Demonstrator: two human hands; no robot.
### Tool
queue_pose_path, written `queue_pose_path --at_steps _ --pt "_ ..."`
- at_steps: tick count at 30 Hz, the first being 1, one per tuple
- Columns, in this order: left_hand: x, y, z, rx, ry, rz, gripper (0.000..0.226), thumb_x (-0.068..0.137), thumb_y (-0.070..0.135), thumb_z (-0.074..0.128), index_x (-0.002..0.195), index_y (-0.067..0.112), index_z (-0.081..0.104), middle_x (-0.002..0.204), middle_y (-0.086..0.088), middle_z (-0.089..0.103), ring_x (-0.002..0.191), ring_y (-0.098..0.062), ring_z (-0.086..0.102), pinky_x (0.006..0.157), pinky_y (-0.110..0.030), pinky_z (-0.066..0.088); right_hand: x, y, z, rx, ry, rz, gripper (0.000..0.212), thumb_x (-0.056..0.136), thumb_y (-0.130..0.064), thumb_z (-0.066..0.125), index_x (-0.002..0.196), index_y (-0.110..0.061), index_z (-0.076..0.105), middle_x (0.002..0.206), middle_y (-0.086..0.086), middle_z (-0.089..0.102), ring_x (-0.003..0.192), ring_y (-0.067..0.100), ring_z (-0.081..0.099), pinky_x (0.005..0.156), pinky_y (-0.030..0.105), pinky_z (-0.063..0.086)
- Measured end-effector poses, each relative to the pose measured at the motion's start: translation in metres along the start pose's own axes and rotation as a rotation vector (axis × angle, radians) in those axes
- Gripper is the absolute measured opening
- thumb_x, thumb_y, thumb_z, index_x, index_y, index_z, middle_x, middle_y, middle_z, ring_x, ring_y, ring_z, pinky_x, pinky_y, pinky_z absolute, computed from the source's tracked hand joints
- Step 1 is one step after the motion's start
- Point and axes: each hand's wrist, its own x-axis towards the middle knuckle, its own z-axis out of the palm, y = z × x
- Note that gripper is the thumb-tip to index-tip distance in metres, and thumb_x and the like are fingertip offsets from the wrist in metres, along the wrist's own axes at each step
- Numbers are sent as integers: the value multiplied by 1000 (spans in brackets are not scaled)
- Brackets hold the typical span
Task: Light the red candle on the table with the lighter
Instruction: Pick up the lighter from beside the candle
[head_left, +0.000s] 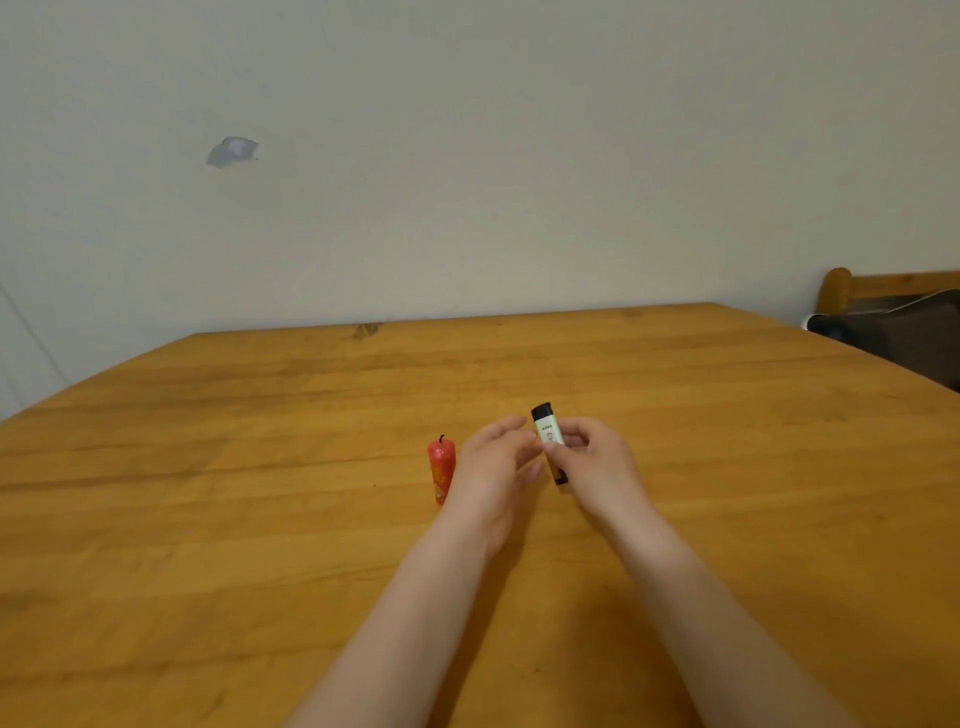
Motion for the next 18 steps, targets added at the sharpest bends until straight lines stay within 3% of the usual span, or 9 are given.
queue_pose_path --at_steps 3,7,13,18 --pt "-4 4 0 60 3 48 38 86 2 57 125 4 57 105 -9 71 100 -17 66 93 -32 50 -2 -3 -1 86 -32 -4 18 90 -16 64 105 -24 69 105 2 73 94 22 69 83 47 56" --pt "-8 8 0 142 23 121 33 89 7 59 122 6 61 113 -11 71 99 -16 67 90 -29 52 -7 -11 -3 227 -88 -40 17 89 -18 67 101 -30 70 104 2 71 94 20 68 74 36 52" --pt "-9 17 -1 240 77 273 12 87 15 65 98 19 67 90 -5 70 85 -15 68 78 -24 55 -12 -22 -4 372 -170 -93 19 86 -16 71 104 -23 74 105 11 74 98 21 70 73 28 52" --pt "-14 31 -5 352 53 328 23 86 19 67 107 8 66 94 -9 66 83 -16 63 78 -27 54 -14 -28 -2 605 -266 -57 20 82 -27 68 96 -16 75 101 10 77 98 23 69 85 36 52"
